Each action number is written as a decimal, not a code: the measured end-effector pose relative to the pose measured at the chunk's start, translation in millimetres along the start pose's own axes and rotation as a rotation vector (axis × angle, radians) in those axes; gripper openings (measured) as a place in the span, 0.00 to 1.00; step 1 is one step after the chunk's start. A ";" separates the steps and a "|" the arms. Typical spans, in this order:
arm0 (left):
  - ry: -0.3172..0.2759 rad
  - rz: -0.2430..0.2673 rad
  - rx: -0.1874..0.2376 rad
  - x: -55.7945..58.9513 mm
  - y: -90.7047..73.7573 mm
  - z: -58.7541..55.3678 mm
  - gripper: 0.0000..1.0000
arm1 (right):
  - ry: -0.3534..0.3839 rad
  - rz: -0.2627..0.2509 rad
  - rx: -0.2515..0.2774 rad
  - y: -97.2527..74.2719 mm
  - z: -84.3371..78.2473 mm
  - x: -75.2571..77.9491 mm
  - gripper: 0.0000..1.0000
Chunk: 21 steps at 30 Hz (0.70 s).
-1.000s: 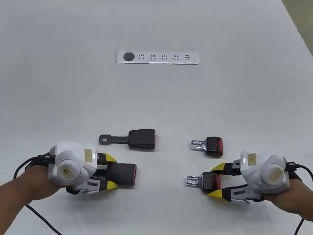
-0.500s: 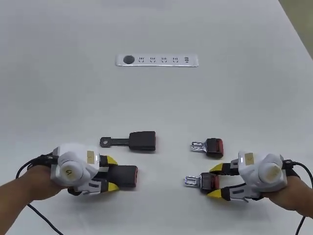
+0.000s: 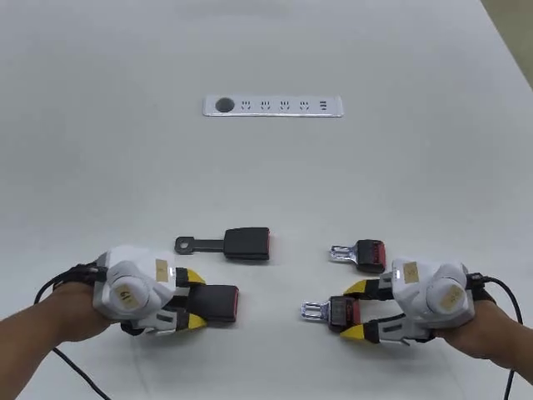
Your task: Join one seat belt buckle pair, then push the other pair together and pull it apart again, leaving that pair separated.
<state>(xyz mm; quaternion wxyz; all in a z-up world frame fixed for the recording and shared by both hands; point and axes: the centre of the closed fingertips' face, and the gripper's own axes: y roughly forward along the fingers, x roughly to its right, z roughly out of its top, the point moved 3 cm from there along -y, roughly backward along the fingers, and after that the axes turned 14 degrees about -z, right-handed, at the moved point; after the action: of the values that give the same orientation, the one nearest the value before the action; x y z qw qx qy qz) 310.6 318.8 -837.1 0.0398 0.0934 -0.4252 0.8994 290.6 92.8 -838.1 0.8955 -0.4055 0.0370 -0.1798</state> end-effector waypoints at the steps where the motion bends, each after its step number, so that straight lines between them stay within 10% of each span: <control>1: 0.000 0.000 -0.001 0.3 0.2 0.2 0.34 | 0.001 0.001 -0.001 0.9 0.6 -1.5 0.34; 21: -0.006 0.000 -0.011 0.6 0.2 0.4 0.34 | -0.006 0.035 0.037 37.9 47.0 -11.9 0.34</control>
<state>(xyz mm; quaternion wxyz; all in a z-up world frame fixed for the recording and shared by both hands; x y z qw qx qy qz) 310.0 318.3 -836.8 0.0388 0.0959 -0.4303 0.8967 300.5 153.5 -835.6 0.9060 -0.3886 0.0379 -0.1637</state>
